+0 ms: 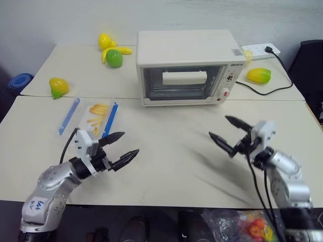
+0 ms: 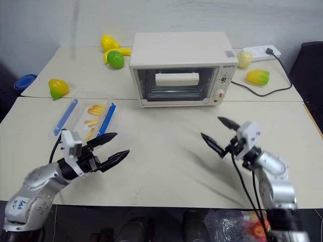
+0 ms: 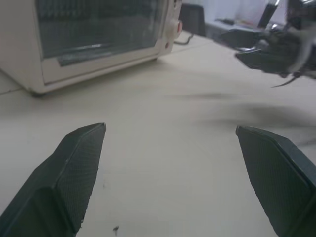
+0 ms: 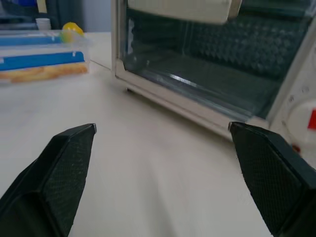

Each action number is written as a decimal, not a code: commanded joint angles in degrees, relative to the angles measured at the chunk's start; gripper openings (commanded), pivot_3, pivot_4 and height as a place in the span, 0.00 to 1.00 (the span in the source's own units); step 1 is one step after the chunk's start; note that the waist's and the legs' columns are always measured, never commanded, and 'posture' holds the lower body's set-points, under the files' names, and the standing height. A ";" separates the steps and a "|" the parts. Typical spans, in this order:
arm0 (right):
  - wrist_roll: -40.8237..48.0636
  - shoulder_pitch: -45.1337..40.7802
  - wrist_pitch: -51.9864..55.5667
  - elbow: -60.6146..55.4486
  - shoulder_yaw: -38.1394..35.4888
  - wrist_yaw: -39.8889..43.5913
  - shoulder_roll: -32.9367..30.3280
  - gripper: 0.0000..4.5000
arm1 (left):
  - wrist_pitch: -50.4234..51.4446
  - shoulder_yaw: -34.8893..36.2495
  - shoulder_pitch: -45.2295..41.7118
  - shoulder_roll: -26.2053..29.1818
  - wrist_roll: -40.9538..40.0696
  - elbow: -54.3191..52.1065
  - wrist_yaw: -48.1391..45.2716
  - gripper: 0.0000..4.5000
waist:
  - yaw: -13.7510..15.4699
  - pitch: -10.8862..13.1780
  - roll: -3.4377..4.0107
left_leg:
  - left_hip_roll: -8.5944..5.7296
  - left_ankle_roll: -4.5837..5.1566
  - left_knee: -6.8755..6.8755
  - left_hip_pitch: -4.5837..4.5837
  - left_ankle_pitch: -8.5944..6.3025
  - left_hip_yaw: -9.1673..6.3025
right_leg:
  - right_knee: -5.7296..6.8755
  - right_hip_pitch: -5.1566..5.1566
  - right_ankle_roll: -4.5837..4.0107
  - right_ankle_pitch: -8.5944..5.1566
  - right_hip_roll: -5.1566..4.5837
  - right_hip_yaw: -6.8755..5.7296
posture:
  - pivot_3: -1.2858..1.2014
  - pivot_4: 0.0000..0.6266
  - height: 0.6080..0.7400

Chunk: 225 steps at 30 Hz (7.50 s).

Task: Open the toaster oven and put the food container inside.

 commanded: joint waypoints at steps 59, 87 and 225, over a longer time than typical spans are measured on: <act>-5.90 16.71 -3.52 -5.46 -9.25 5.81 -0.80 1.00 | -11.26 -21.64 -28.12 -7.82 30.15 28.23 -0.36 0.01 | 0.41 0.02 -0.03 | -0.23 0.00 0.02 -0.15 0.12 0.10 | 0.07 -0.09 0.13 0.07 0.13 -0.43 | 0.52 0.24 1.00; -3.08 11.40 -12.91 -14.94 5.43 12.30 8.77 1.00 | -6.39 32.44 32.42 -18.24 -3.36 -8.26 21.08 1.00 | 1.06 0.03 -0.19 | -0.05 0.12 -0.02 0.11 -0.08 -0.12 | -0.27 0.28 -0.03 0.01 -0.07 -0.04 | 0.52 0.24 1.00; -14.63 -16.52 15.19 8.51 4.65 -8.30 6.36 0.01 | -5.34 -7.98 -25.00 -7.25 21.37 24.76 5.47 0.02 | -1.40 0.34 -0.23 | -0.27 0.03 -0.04 -0.41 0.24 -0.07 | 0.06 -0.37 0.29 0.21 -0.06 -0.58 | 0.52 0.24 1.00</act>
